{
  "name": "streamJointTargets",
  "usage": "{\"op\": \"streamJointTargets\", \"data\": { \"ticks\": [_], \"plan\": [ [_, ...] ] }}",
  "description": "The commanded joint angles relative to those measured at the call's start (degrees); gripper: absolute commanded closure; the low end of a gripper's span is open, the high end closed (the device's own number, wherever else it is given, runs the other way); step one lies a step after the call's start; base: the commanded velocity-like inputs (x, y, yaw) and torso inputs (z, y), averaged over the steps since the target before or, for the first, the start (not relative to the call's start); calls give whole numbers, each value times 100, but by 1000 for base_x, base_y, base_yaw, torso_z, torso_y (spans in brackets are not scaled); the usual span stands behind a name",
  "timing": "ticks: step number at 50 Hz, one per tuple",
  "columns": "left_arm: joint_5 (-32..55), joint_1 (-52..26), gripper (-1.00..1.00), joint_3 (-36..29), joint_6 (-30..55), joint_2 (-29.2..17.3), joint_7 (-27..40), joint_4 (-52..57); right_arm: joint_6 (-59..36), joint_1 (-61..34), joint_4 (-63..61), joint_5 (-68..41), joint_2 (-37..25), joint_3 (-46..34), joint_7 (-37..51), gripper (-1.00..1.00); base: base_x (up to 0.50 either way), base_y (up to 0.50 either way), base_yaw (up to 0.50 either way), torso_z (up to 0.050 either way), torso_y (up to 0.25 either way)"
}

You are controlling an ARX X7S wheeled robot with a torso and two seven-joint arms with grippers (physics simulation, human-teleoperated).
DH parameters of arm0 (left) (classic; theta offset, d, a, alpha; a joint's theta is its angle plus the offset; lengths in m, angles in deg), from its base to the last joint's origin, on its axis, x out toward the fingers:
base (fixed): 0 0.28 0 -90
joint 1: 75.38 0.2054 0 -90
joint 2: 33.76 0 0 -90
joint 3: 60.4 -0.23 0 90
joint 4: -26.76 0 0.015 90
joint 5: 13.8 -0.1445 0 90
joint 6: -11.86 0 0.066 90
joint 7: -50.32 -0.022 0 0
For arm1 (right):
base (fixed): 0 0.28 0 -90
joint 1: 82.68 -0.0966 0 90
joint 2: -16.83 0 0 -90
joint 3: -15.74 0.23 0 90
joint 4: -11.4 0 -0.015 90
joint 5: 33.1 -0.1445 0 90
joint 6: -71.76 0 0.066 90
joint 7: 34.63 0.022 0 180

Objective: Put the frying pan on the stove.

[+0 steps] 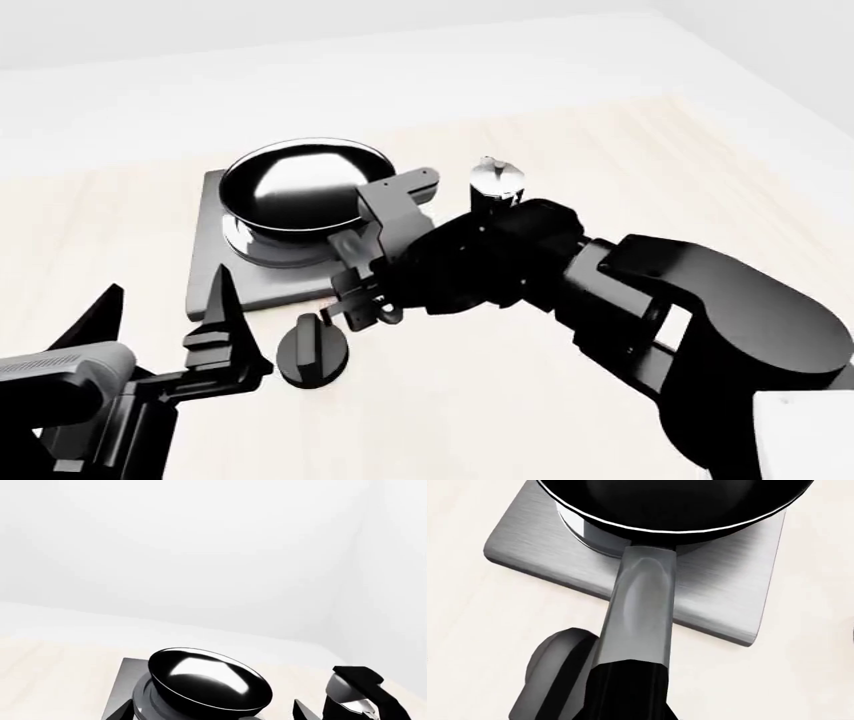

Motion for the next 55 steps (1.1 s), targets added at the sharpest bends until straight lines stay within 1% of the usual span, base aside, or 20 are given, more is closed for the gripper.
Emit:
{"op": "streamJointTargets", "data": {
  "ticks": [1, 37, 38, 55],
  "plan": [
    [1, 22, -100, 181, -172, 92, -166, 4, 179, -148, 29, 362, 127, 270, -111, 100, 0, 0, 0, 0, 10],
    [146, 15, -100, 258, -223, 17, -96, 11, 234, 15, 77, 502, 128, 275, -127, 100, 0, 0, 0, 1, 1],
    [137, 14, -100, 250, -226, 20, -99, 3, 226, 17, 74, 512, 128, 270, -120, -100, 0, 0, 0, 0, 0],
    [154, 23, -100, 246, -265, 6, -91, 0, 234, -1, 200, 319, 128, 264, -41, -100, 0, 0, 0, 0, 0]
  ]
}}
